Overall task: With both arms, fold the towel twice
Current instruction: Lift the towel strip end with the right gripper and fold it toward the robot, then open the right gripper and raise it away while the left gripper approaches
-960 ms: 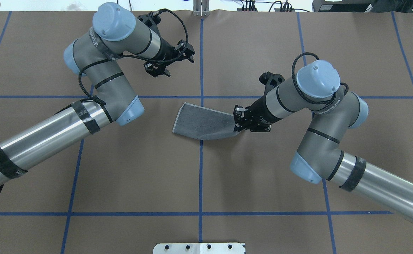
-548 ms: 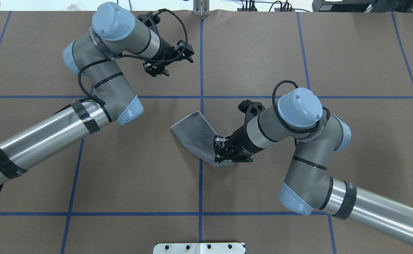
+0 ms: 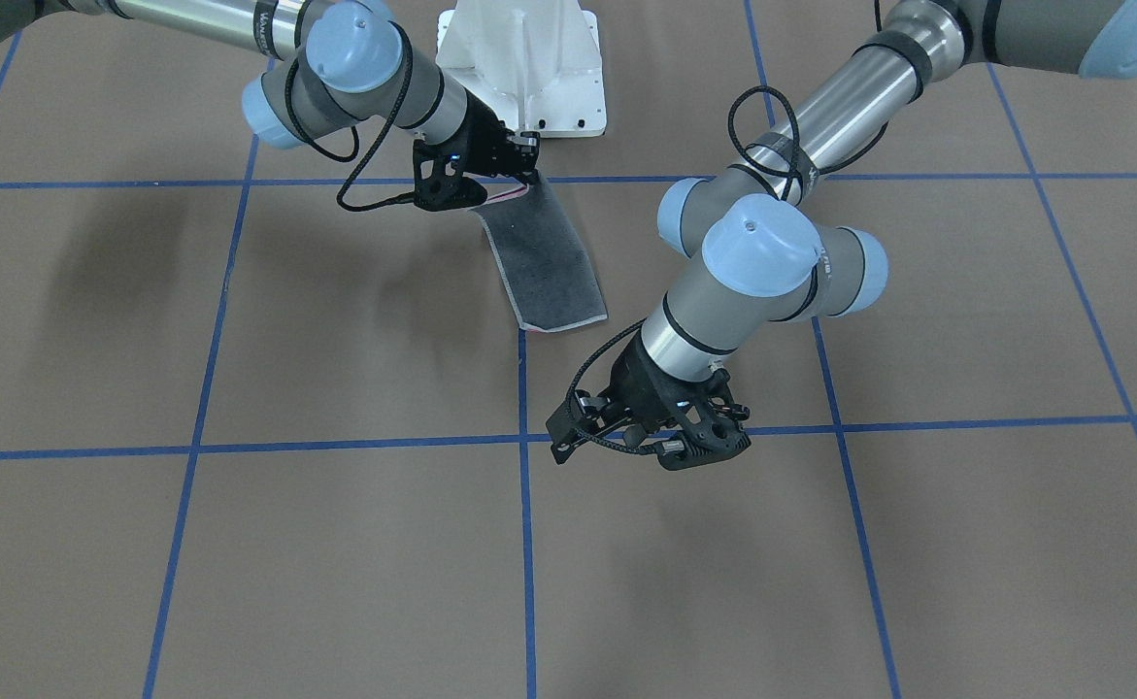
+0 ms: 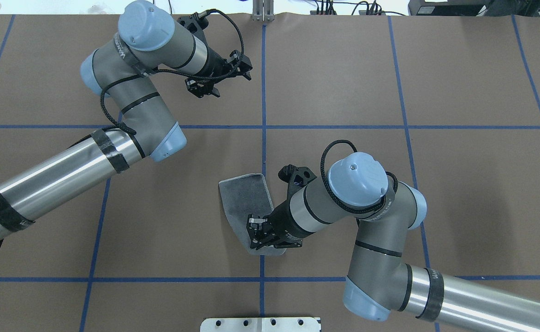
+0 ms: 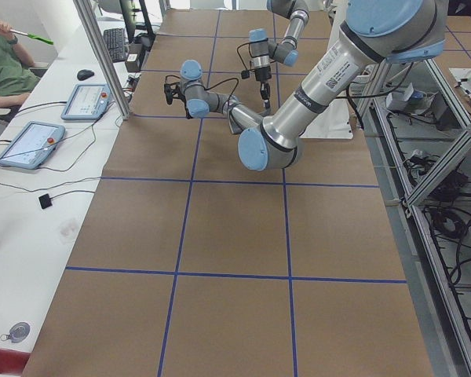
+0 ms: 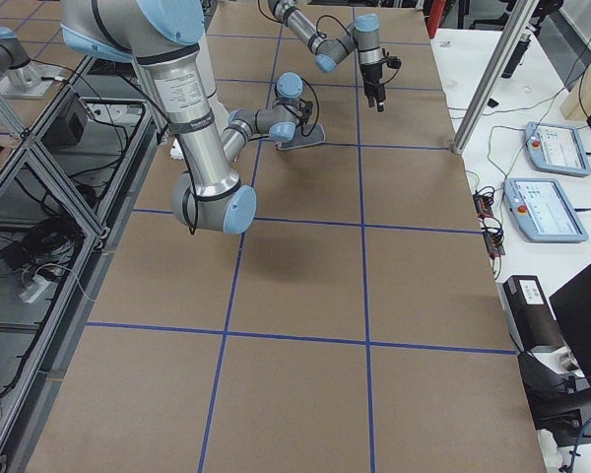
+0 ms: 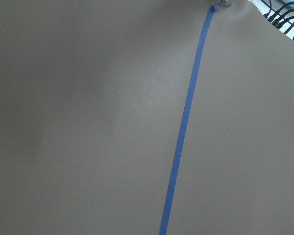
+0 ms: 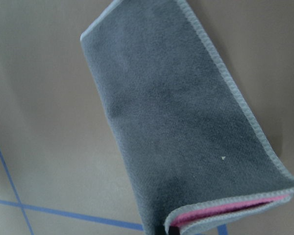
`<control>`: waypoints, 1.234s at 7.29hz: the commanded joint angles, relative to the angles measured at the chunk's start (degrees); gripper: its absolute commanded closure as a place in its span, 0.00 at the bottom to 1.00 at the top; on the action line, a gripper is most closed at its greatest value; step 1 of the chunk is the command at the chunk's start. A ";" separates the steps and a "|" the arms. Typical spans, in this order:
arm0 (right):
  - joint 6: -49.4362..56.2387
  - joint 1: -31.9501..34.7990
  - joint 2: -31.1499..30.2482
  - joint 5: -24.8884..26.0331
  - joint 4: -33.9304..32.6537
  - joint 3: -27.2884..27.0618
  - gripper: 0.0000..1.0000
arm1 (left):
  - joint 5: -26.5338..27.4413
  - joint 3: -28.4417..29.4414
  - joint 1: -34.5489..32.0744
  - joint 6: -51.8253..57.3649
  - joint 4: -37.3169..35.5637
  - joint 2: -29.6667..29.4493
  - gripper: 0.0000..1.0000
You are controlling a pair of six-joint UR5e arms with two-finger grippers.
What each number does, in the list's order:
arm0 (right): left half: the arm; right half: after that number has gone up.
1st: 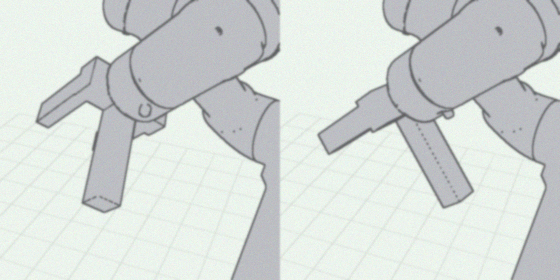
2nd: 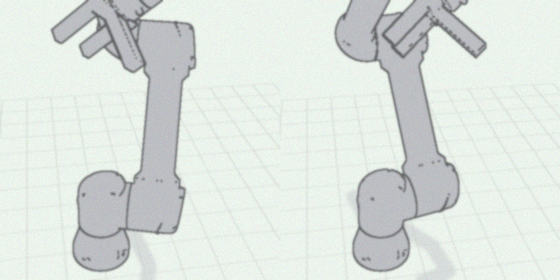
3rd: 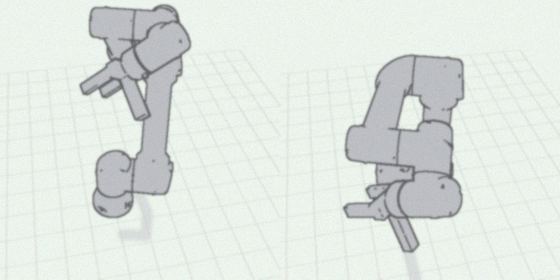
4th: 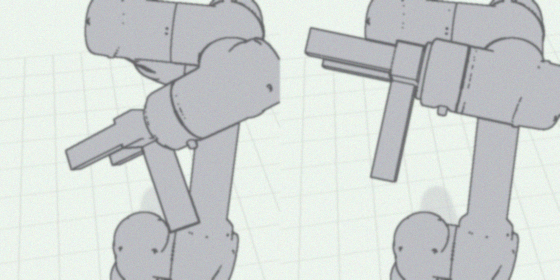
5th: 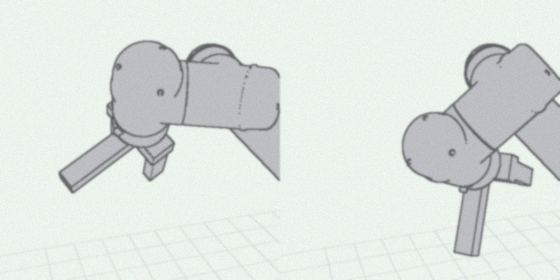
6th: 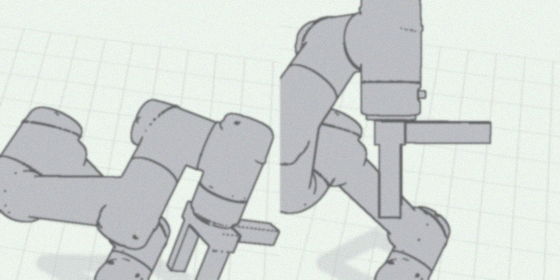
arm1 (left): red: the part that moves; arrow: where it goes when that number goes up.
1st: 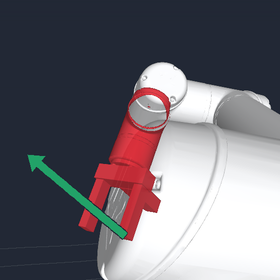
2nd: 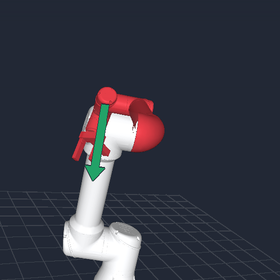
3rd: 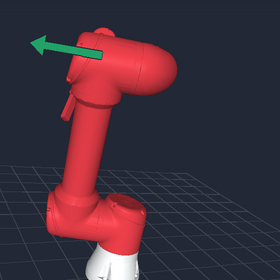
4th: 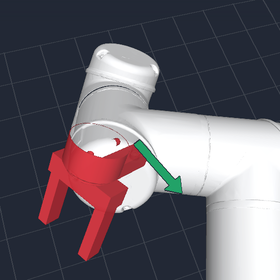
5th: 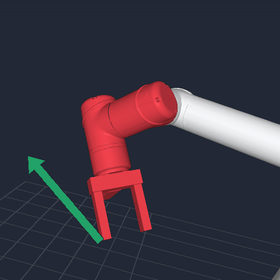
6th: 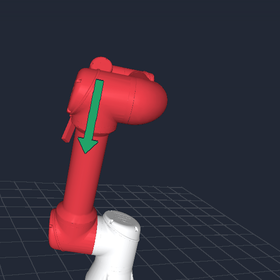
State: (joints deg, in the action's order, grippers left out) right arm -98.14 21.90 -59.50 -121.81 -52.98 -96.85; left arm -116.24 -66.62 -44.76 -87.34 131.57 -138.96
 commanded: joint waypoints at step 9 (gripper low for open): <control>6.29 26.59 -4.56 -15.65 -0.02 2.63 0.00 | -7.07 -20.81 1.59 -12.97 -5.89 13.18 0.00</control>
State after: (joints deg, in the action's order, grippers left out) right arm -93.32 45.53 -62.48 -137.08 -53.12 -94.56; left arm -123.61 -84.06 -44.84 -93.97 126.47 -127.13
